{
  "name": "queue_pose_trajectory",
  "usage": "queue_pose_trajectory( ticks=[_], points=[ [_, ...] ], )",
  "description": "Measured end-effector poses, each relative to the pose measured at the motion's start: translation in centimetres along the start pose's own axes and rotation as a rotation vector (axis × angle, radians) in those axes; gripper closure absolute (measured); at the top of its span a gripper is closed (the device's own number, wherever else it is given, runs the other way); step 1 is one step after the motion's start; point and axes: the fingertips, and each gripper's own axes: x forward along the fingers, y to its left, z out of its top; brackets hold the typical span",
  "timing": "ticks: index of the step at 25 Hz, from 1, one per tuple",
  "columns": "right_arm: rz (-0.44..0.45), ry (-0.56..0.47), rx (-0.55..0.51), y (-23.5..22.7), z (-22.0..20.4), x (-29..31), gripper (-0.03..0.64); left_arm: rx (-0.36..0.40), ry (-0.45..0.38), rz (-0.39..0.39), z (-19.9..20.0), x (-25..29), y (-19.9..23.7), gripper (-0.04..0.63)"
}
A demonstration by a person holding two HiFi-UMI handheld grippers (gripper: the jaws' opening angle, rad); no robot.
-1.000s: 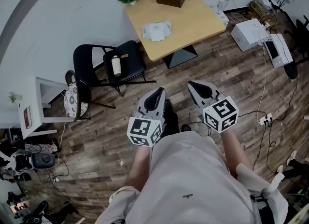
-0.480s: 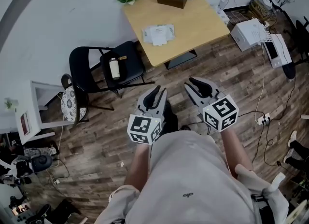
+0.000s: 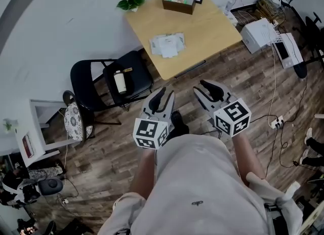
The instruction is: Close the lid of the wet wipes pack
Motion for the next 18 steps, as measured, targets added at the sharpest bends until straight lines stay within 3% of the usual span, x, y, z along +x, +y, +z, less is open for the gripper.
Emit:
queue_pose_trajectory(
  ticks=[11, 18],
  points=[
    [-0.040, 0.050, 0.017, -0.3, 0.5, 6.4, 0.479, -0.003, -0.001, -0.049, 1.2, 2.4, 6.4, 0.495],
    [-0.053, 0.081, 0.011, -0.2, 0.1, 8.2, 0.466, -0.028, 0.017, -0.073, 0.3, 2.5, 7.9, 0.485]
  ],
)
